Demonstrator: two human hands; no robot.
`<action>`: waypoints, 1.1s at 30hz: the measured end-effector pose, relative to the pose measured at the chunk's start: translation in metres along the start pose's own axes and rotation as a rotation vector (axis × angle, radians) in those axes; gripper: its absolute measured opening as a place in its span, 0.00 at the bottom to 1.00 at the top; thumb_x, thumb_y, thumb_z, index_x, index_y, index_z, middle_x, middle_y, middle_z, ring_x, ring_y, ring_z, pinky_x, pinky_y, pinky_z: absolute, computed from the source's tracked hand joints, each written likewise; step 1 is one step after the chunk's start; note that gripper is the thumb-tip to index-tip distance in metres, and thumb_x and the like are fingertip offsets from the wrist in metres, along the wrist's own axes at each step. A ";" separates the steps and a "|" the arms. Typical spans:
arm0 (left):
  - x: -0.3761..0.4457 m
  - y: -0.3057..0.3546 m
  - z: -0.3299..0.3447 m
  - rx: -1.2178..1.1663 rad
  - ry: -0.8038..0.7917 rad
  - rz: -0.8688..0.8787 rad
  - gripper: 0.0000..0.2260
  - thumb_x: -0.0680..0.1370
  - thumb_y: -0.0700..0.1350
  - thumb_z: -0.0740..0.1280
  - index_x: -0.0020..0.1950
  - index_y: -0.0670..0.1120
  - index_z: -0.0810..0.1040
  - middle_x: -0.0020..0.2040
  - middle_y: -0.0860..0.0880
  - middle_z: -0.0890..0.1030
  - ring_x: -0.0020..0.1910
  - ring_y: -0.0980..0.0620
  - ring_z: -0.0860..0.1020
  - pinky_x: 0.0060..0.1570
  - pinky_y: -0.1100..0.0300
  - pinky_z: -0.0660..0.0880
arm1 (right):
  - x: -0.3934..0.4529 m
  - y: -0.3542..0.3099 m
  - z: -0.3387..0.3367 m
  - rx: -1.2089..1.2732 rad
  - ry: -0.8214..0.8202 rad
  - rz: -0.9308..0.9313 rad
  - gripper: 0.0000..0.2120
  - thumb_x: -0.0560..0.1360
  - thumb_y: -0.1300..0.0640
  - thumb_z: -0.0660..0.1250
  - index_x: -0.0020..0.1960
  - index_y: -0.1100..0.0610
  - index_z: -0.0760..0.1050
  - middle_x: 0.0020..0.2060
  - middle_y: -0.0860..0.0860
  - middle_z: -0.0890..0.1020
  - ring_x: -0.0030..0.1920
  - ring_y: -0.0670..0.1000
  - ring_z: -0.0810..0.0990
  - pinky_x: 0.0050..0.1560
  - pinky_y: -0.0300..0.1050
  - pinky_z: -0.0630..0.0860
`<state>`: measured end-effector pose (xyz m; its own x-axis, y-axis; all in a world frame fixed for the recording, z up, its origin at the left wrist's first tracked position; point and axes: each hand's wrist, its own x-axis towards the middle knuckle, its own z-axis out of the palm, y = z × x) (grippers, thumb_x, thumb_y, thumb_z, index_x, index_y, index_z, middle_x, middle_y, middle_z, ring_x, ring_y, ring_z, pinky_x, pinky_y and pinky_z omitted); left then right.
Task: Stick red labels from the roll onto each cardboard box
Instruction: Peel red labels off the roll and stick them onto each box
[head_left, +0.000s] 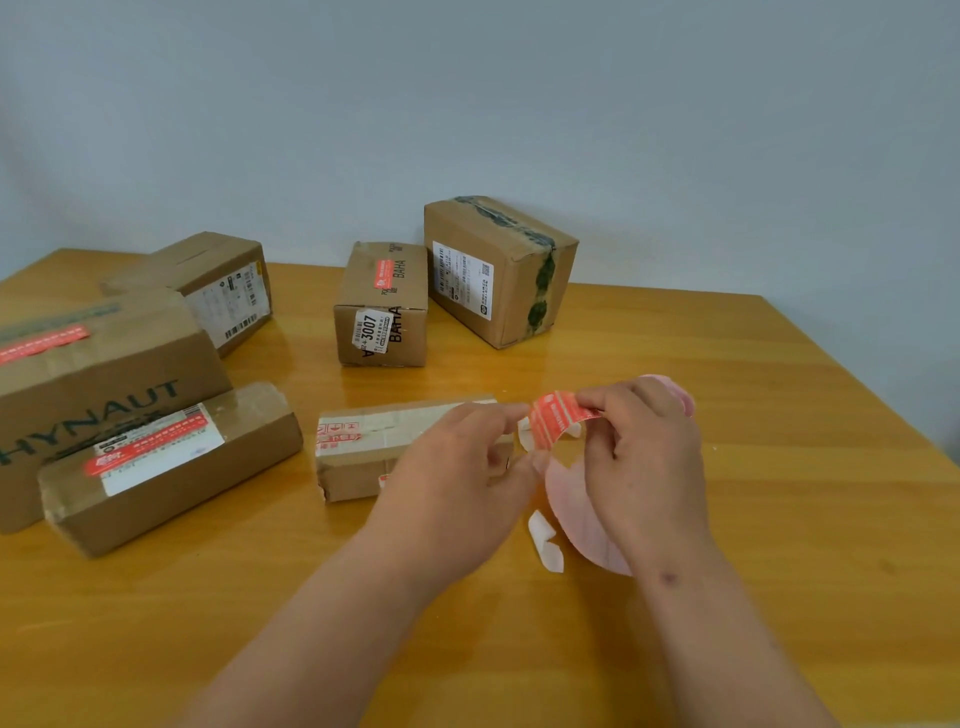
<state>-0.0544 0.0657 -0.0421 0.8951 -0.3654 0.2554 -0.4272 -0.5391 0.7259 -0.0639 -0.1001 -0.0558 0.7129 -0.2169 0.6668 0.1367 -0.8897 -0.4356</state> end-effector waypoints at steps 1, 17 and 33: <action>0.001 0.002 0.003 -0.015 -0.028 0.004 0.21 0.77 0.56 0.67 0.69 0.62 0.69 0.56 0.64 0.72 0.49 0.65 0.73 0.47 0.70 0.71 | -0.001 0.001 -0.001 0.030 -0.026 -0.046 0.12 0.71 0.67 0.64 0.49 0.56 0.82 0.44 0.50 0.79 0.46 0.50 0.77 0.43 0.51 0.77; 0.003 -0.005 0.023 0.018 0.034 -0.122 0.19 0.79 0.38 0.62 0.67 0.55 0.75 0.64 0.57 0.76 0.64 0.57 0.72 0.59 0.66 0.67 | 0.006 -0.014 -0.013 0.490 -0.078 0.634 0.19 0.74 0.50 0.69 0.64 0.50 0.71 0.56 0.45 0.78 0.45 0.39 0.79 0.46 0.31 0.76; 0.000 -0.002 0.015 0.131 0.088 -0.126 0.23 0.82 0.39 0.62 0.75 0.57 0.65 0.73 0.56 0.70 0.72 0.56 0.67 0.69 0.63 0.64 | 0.015 -0.025 -0.026 1.155 -0.185 0.908 0.13 0.74 0.48 0.67 0.49 0.57 0.81 0.42 0.54 0.78 0.47 0.55 0.78 0.55 0.55 0.76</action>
<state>-0.0556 0.0554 -0.0534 0.9476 -0.2247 0.2270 -0.3194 -0.6727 0.6675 -0.0743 -0.0914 -0.0189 0.9149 -0.3797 -0.1369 0.0018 0.3431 -0.9393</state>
